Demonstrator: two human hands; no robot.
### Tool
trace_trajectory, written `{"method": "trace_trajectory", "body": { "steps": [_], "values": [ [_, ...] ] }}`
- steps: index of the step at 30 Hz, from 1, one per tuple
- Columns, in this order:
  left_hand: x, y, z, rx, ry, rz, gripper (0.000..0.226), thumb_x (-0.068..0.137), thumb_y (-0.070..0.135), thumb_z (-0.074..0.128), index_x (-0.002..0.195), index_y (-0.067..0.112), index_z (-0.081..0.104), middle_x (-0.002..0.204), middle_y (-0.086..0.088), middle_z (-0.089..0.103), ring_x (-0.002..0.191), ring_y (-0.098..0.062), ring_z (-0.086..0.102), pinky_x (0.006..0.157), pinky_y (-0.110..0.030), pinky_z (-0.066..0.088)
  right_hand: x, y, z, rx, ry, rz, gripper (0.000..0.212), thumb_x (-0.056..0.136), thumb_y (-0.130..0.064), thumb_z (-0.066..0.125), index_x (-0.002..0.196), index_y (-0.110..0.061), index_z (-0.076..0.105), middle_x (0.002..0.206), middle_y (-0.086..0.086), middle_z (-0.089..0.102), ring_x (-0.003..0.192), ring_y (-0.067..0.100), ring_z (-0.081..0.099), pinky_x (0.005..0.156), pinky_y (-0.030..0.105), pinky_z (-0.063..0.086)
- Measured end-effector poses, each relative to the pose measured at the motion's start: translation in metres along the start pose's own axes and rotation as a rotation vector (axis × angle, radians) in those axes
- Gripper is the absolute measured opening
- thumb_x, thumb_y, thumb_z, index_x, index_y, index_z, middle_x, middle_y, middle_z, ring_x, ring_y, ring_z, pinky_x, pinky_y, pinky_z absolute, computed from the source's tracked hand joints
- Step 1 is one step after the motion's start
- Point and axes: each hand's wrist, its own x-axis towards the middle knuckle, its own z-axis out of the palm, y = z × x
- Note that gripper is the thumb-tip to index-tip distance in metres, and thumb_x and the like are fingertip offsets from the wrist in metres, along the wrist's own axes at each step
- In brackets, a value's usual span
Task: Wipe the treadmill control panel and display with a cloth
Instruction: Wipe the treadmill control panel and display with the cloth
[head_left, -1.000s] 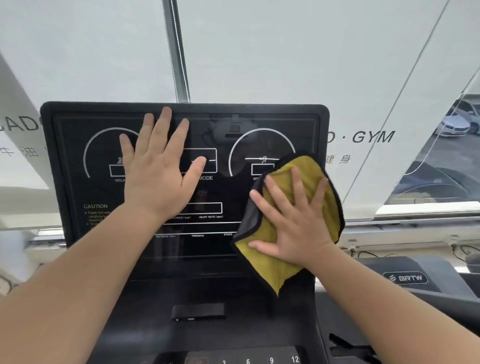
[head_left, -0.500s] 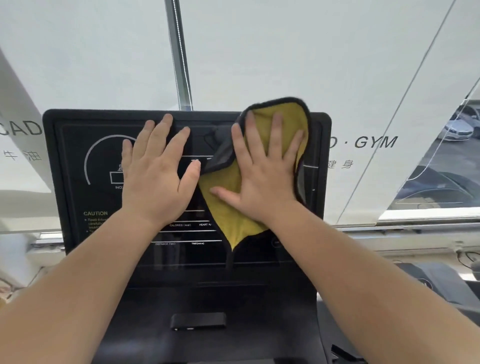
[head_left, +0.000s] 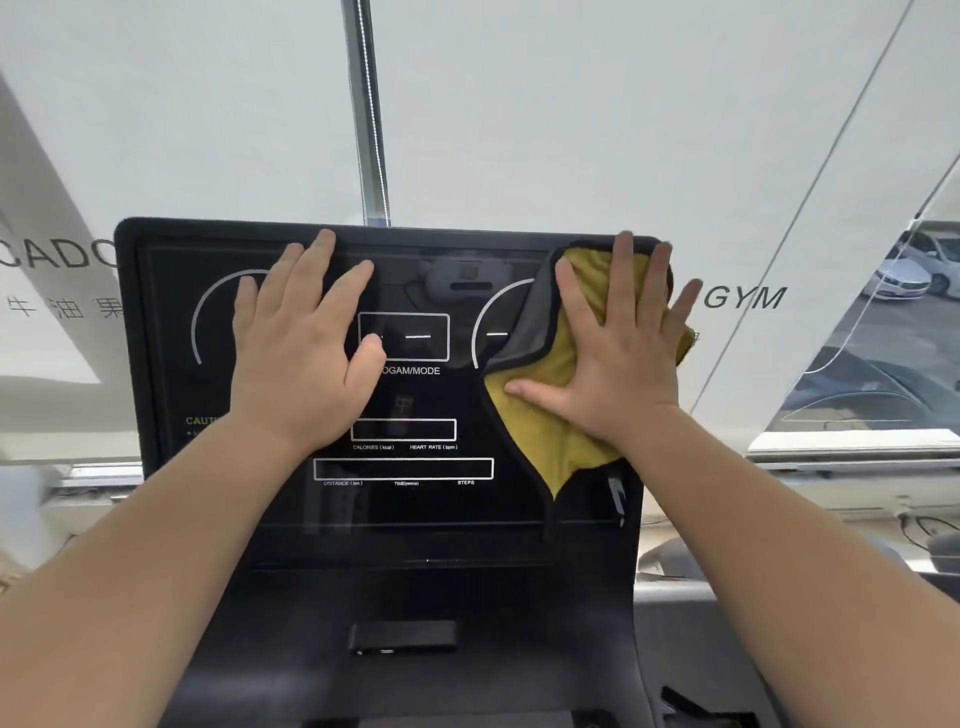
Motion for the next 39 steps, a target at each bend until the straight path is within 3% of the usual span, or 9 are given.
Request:
{"method": "trace_trajectory", "body": {
  "steps": [4, 9, 13, 17, 22, 25, 27, 32, 39],
  "values": [
    [0.0, -0.013, -0.008, 0.031, -0.001, -0.051, 0.068, 0.086, 0.043, 0.04, 0.151, 0.025, 0.039, 0.166, -0.009, 0.022, 0.154, -0.034, 0.014, 0.123, -0.058, 0.004, 0.023, -0.038, -0.008, 0.031, 0.01, 0.019, 0.128, 0.066, -0.104, 0.029, 0.164, -0.029, -0.003, 0.168, 0.024, -0.016, 0.151, 0.054, -0.016, 0.115, 0.077, -0.003],
    [-0.004, -0.037, -0.009, 0.058, 0.012, -0.157, 0.074, 0.082, 0.042, 0.042, 0.154, 0.024, 0.034, 0.167, -0.01, 0.017, 0.153, -0.036, 0.011, 0.122, -0.06, 0.006, 0.003, -0.102, 0.008, 0.055, 0.025, -0.158, 0.116, 0.075, -0.098, 0.029, 0.162, -0.031, -0.009, 0.166, 0.03, -0.016, 0.15, 0.056, -0.017, 0.116, 0.076, -0.001],
    [-0.009, -0.048, -0.001, 0.056, 0.006, -0.12, 0.076, 0.084, 0.041, 0.046, 0.156, 0.024, 0.031, 0.168, -0.01, 0.014, 0.154, -0.038, 0.01, 0.121, -0.064, 0.009, -0.034, -0.114, 0.031, 0.085, 0.057, -0.259, 0.098, 0.083, -0.087, 0.041, 0.163, -0.039, 0.008, 0.168, 0.027, -0.011, 0.153, 0.053, -0.011, 0.12, 0.071, -0.002],
    [-0.006, -0.059, -0.002, 0.054, 0.073, -0.047, 0.07, 0.085, 0.045, 0.049, 0.15, 0.022, 0.042, 0.163, -0.013, 0.028, 0.148, -0.04, 0.023, 0.117, -0.066, 0.019, -0.068, -0.084, 0.046, 0.049, 0.065, -0.295, 0.089, 0.089, -0.079, 0.043, 0.162, -0.034, 0.017, 0.17, 0.023, -0.003, 0.156, 0.048, -0.005, 0.122, 0.068, 0.001],
    [-0.004, -0.082, -0.009, 0.008, 0.136, 0.073, 0.069, 0.086, 0.047, 0.049, 0.149, 0.02, 0.044, 0.155, -0.013, 0.039, 0.14, -0.039, 0.035, 0.112, -0.059, 0.029, -0.056, -0.051, 0.034, 0.014, -0.004, 0.047, 0.106, 0.087, -0.083, 0.032, 0.163, -0.014, 0.004, 0.168, 0.024, -0.012, 0.155, 0.045, -0.012, 0.123, 0.067, -0.003],
    [-0.009, -0.096, -0.012, -0.041, 0.144, 0.117, 0.068, 0.087, 0.047, 0.05, 0.149, 0.02, 0.044, 0.154, -0.013, 0.04, 0.141, -0.039, 0.036, 0.112, -0.061, 0.029, -0.006, -0.068, 0.009, 0.123, -0.013, 0.366, 0.113, 0.084, -0.086, 0.027, 0.161, -0.011, -0.007, 0.166, 0.031, -0.01, 0.154, 0.047, -0.015, 0.121, 0.069, -0.005],
    [-0.013, -0.107, -0.015, -0.032, 0.12, 0.104, 0.068, 0.087, 0.05, 0.048, 0.149, 0.021, 0.045, 0.155, -0.013, 0.039, 0.143, -0.04, 0.034, 0.114, -0.061, 0.027, 0.025, -0.09, -0.004, 0.143, 0.024, 0.422, 0.116, 0.083, -0.087, 0.026, 0.161, -0.008, -0.008, 0.166, 0.033, -0.009, 0.153, 0.049, -0.014, 0.12, 0.07, -0.004],
    [-0.025, -0.139, -0.023, -0.042, 0.114, 0.028, 0.067, 0.086, 0.051, 0.049, 0.144, 0.017, 0.05, 0.155, -0.013, 0.038, 0.142, -0.038, 0.034, 0.117, -0.054, 0.023, 0.062, -0.163, -0.018, 0.095, 0.065, 0.267, 0.119, 0.081, -0.091, 0.025, 0.163, -0.01, -0.004, 0.167, 0.03, -0.009, 0.154, 0.048, -0.012, 0.121, 0.069, -0.004],
    [-0.04, -0.163, -0.017, -0.228, 0.155, 0.156, 0.061, 0.089, 0.038, 0.051, 0.137, 0.001, 0.056, 0.148, -0.021, 0.047, 0.138, -0.038, 0.043, 0.118, -0.034, 0.025, 0.041, -0.238, -0.002, -0.001, 0.052, -0.24, 0.104, 0.087, -0.085, 0.034, 0.165, -0.024, 0.003, 0.171, 0.017, -0.009, 0.157, 0.04, -0.012, 0.123, 0.065, 0.001]
  ]
}}
